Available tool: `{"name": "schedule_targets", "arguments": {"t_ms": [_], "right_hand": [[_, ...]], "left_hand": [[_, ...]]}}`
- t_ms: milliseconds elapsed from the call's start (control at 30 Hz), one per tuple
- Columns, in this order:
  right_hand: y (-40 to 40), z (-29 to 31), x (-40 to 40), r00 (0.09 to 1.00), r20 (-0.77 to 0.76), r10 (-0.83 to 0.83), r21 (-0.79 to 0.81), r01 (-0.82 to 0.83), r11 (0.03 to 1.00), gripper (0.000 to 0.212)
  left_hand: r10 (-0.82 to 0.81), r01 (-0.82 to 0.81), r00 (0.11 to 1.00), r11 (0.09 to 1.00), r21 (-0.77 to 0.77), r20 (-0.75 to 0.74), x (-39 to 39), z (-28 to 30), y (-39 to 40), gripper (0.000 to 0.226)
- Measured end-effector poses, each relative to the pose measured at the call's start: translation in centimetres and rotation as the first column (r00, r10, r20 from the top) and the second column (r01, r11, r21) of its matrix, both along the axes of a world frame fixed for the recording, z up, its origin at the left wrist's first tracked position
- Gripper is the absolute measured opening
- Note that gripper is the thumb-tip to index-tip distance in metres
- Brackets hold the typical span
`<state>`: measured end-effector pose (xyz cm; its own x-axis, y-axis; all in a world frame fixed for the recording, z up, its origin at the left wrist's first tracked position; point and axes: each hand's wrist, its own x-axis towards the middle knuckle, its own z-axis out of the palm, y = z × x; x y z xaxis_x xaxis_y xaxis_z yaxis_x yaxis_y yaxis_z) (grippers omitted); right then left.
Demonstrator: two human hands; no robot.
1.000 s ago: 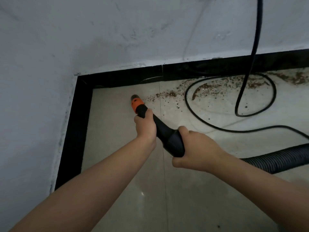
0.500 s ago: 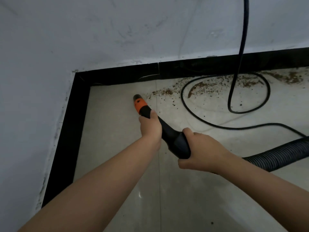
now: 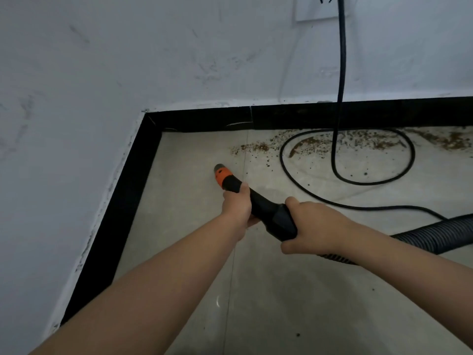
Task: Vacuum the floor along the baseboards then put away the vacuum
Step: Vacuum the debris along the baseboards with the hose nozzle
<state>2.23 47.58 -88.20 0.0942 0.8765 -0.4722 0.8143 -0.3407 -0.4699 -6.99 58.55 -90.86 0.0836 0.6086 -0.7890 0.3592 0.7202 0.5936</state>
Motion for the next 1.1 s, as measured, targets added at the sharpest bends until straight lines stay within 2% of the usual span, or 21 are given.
{"name": "schedule_targets", "arguments": {"t_ms": [233, 567, 800, 1100], "right_hand": [[-1.8, 0.6, 1.0, 0.997, -0.021, -0.073, -0.024, 0.073, 0.997, 0.048], [-3.5, 1.5, 1.0, 0.994, 0.065, -0.091, -0.032, 0.093, 0.995, 0.047], [-1.3, 0.5, -0.1, 0.995, -0.012, -0.101, -0.013, 0.101, 0.995, 0.048], [1.5, -1.8, -2.0, 0.982, -0.067, -0.177, 0.027, 0.179, 0.983, 0.047]], "left_hand": [[-0.010, 0.024, 0.994, 0.991, 0.130, -0.111, 2.5, -0.3, -2.4, 0.052], [-0.065, 0.078, 0.996, 0.974, 0.213, -0.067, 3.3, -1.2, -3.9, 0.058], [-0.034, 0.056, 0.995, 0.967, 0.249, -0.090, 2.2, -1.3, -1.7, 0.056], [-0.069, 0.062, 0.997, 0.977, 0.203, 0.030, 1.0, -1.7, 1.7, 0.055]]}}
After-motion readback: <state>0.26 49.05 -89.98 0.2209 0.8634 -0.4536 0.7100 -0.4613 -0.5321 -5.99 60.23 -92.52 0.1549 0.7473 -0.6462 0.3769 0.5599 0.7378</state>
